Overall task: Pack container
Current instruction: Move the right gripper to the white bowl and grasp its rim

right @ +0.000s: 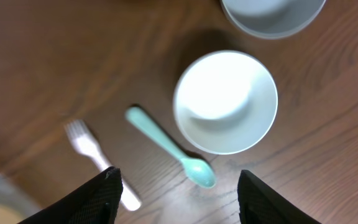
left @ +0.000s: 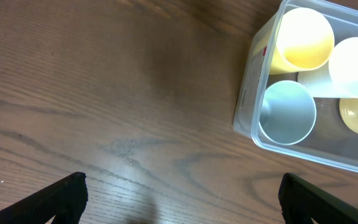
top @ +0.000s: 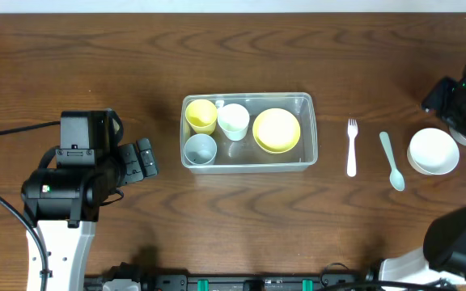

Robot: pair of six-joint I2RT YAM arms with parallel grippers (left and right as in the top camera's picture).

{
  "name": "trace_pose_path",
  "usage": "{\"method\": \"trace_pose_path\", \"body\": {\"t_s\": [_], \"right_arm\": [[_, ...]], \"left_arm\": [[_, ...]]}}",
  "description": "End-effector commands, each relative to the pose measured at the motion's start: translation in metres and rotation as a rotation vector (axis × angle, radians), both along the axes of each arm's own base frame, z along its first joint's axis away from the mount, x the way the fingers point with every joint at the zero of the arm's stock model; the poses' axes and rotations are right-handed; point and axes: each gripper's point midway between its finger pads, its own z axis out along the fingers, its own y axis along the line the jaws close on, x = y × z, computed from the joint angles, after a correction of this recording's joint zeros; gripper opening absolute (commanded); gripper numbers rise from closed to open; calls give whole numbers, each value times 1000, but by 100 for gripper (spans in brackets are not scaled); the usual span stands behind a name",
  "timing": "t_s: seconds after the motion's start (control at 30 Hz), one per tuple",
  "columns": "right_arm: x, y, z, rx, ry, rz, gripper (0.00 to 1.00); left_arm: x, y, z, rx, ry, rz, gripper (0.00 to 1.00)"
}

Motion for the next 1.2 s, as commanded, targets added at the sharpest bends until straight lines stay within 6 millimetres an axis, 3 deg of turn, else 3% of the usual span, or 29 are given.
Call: {"method": "trace_pose_path", "body": {"t_s": [0.0,0.17,0.33,0.67,0.97,1.17], "right_arm": [[-11,-4,-41,39,97,-5,61],[-18,-3,-86,65,181,-5,61],[-19,-3,-112,75,209,-6,61],[-21,-3,-142,81,247,29,61],[-23,-1,-155,95,280,50,61],[-23,-2,-155,91,283,83,24]], "left_arm": [[-1,3,-1,6,5,18,98],[-1,3,-1,6,5,18,99],[-1,3,-1,6,5,18,98],[-1,3,-1,6,5,18,98],[-2,3,-2,6,8,18,98],[-2,3,-2,6,9,19,98]]}}
